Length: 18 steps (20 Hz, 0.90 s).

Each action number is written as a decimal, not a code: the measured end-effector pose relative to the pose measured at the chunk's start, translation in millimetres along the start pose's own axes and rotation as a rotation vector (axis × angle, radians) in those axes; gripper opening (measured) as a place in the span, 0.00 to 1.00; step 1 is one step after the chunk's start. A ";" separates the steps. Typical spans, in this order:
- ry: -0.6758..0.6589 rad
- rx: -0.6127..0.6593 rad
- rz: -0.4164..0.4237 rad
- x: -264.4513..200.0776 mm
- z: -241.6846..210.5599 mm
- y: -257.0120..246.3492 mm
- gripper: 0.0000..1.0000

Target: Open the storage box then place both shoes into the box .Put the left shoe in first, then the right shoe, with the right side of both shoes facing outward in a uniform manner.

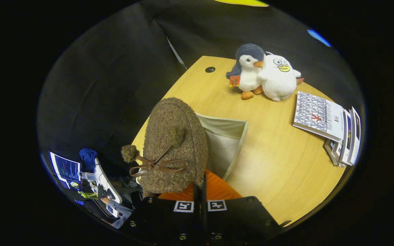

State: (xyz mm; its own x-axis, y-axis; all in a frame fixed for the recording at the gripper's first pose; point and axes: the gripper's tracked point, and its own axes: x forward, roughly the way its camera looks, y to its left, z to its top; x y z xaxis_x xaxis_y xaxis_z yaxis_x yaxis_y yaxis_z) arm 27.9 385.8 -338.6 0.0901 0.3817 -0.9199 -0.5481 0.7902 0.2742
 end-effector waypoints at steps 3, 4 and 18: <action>0.044 0.009 -0.042 30.2 5.3 3.4 0.01; 0.058 0.000 -0.066 39.7 4.4 1.5 0.01; 0.066 -0.052 -0.070 74.4 -2.6 -3.6 0.43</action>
State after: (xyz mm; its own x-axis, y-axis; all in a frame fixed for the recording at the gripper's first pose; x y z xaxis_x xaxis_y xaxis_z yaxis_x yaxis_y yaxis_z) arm 34.4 410.1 -408.7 0.0755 0.2930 -0.9531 -0.5852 0.7869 0.1955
